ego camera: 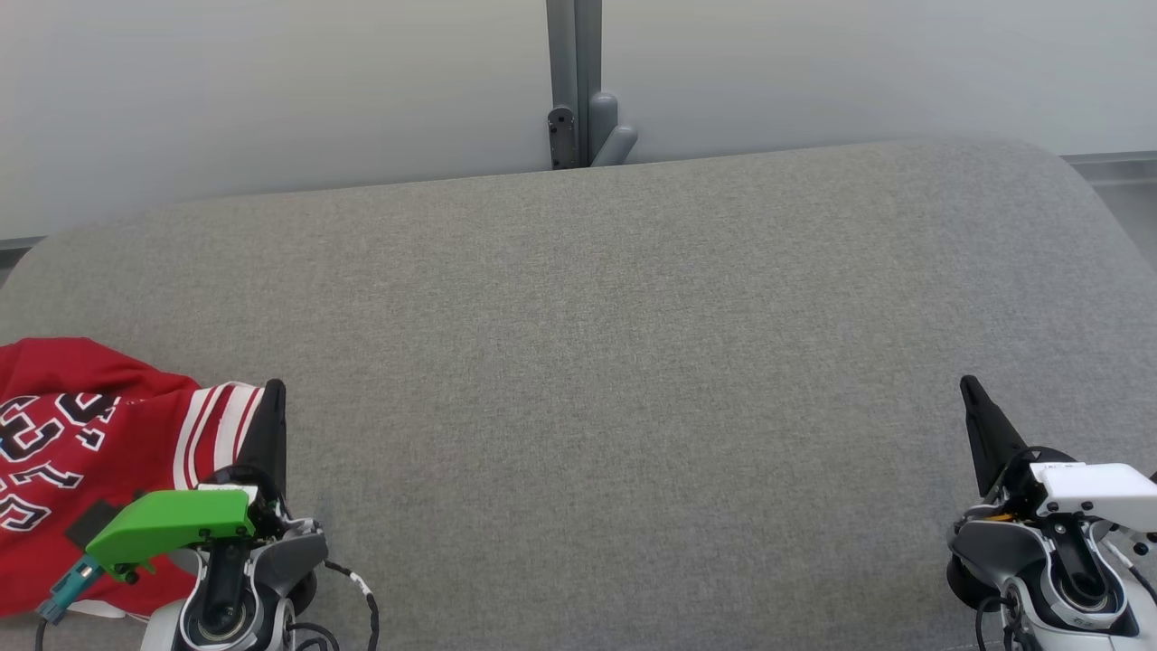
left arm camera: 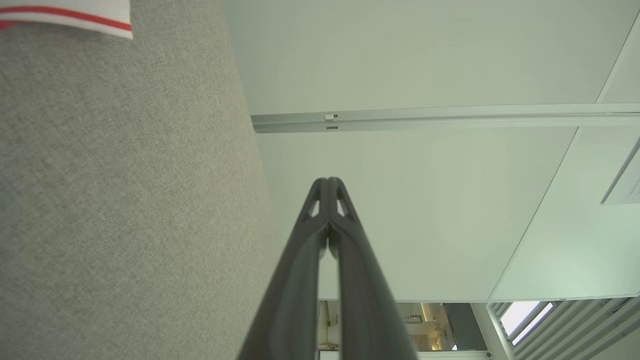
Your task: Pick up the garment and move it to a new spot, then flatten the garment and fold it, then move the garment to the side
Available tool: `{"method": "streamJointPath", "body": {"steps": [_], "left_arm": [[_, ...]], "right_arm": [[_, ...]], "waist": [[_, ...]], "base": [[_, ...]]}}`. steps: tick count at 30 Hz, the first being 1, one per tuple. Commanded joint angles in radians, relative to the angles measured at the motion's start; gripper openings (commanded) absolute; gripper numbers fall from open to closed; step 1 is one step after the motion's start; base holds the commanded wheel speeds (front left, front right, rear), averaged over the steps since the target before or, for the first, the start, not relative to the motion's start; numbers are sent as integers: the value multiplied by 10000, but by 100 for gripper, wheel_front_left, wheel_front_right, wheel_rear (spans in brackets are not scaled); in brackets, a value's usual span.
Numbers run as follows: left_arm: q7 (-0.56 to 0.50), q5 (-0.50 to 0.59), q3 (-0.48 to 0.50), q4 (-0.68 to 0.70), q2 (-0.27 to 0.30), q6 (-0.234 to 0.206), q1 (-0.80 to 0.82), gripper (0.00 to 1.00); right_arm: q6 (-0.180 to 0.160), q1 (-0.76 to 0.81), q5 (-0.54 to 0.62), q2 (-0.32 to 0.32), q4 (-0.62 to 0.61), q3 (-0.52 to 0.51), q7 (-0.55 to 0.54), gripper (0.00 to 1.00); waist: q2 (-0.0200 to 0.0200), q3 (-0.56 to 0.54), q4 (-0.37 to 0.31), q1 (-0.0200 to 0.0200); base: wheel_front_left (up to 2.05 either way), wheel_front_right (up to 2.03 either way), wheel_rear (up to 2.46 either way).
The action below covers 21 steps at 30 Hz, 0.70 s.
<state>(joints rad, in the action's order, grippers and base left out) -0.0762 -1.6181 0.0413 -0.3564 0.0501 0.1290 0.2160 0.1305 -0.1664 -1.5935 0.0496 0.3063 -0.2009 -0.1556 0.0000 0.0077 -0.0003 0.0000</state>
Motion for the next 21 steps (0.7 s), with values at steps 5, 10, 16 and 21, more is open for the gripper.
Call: {"method": "streamJointPath", "body": {"steps": [5, 10, 16, 21], "left_arm": [[28, 20, 10, 12, 6, 62, 133, 0], [28, 20, 10, 12, 6, 62, 133, 0], [28, 21, 10, 13, 6, 62, 133, 0], [28, 21, 10, 13, 6, 62, 133, 0]], "right_arm": [[4, -70, 21, 10, 15, 3, -5, 0], [4, -70, 21, 10, 15, 3, -5, 0], [4, -70, 21, 10, 15, 3, -5, 0], [4, -70, 21, 10, 15, 3, -5, 0]], "waist": [[0, 0, 0, 0], [0, 0, 0, 0], [0, 0, 0, 0], [0, 0, 0, 0]], "base": [[0, 0, 0], [0, 0, 0], [0, 0, 0], [0, 0, 0]]}}
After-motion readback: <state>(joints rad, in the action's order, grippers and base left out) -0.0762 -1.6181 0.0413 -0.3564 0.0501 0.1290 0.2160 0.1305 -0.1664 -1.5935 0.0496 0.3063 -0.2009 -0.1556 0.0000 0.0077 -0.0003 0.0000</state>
